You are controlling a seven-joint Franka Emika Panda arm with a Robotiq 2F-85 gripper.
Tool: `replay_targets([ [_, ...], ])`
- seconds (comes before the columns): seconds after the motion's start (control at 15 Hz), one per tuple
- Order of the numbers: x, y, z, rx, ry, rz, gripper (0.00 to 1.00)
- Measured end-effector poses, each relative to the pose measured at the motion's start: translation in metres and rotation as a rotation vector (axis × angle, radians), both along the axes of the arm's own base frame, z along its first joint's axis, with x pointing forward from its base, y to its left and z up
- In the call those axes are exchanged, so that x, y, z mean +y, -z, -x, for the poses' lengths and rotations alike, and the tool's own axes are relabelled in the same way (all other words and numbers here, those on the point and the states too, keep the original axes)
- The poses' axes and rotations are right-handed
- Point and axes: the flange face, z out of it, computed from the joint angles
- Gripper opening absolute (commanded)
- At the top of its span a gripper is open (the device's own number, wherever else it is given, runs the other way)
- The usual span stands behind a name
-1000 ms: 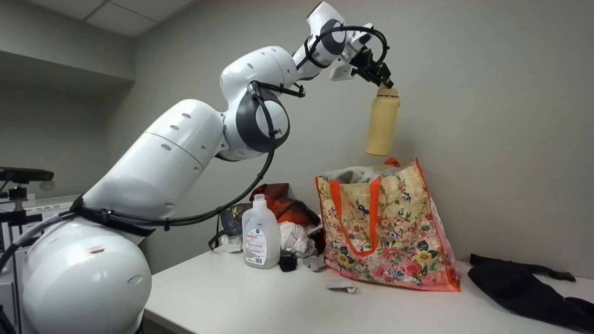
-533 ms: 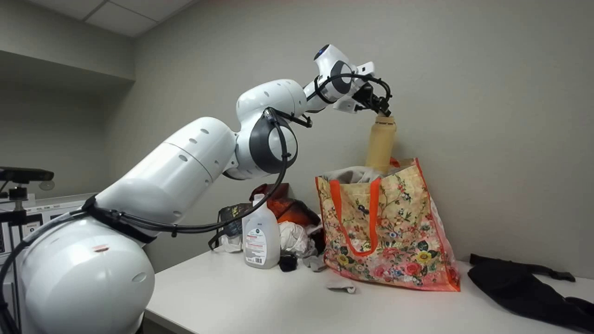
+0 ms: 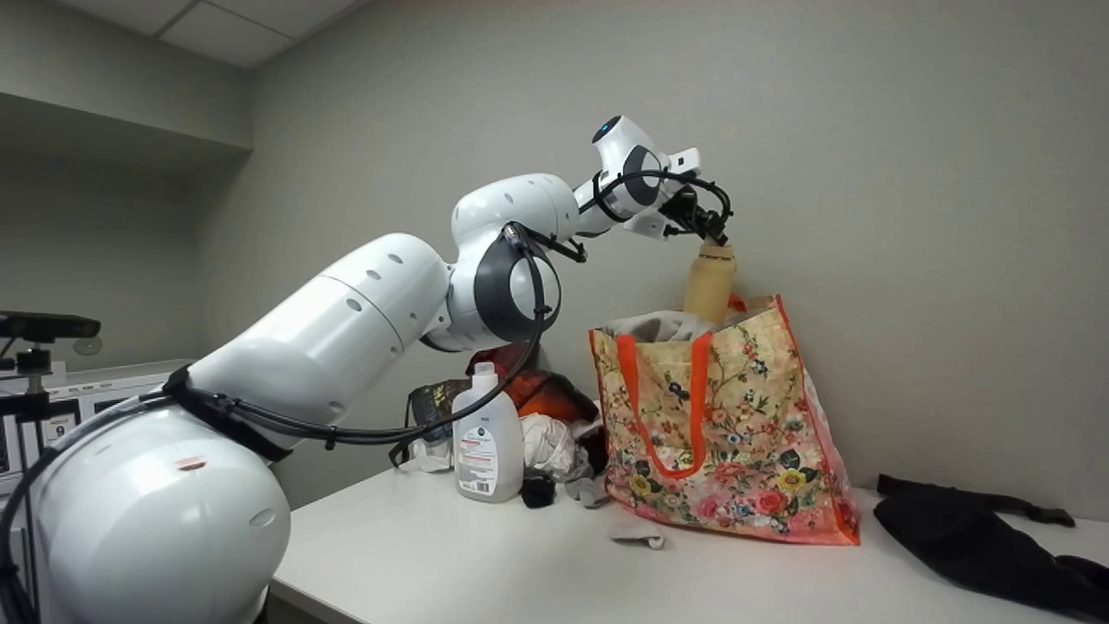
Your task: Pick the bottle and put it in the bag
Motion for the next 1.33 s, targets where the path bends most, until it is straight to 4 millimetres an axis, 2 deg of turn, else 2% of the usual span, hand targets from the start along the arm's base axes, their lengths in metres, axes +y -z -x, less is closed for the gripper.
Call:
replay_targets([
  [0.2,-0.011,0.012,-0.004,0.019,0.013,-0.007,0.22],
  [0.27,-0.017,0.016,-0.005,0.029,0.021,-0.011,0.72],
  [0.4,-0.029,0.023,-0.005,0.052,0.036,-0.015,0.8],
  [0.53,-0.04,0.024,-0.003,0.079,0.046,-0.006,0.95],
  [0.6,-0.044,0.024,-0.002,0.089,0.049,-0.003,0.99],
  [0.87,-0.051,0.02,0.002,0.121,0.046,0.015,1.0],
  [1.33,-0.036,-0.003,0.014,0.155,0.017,0.037,1.0],
])
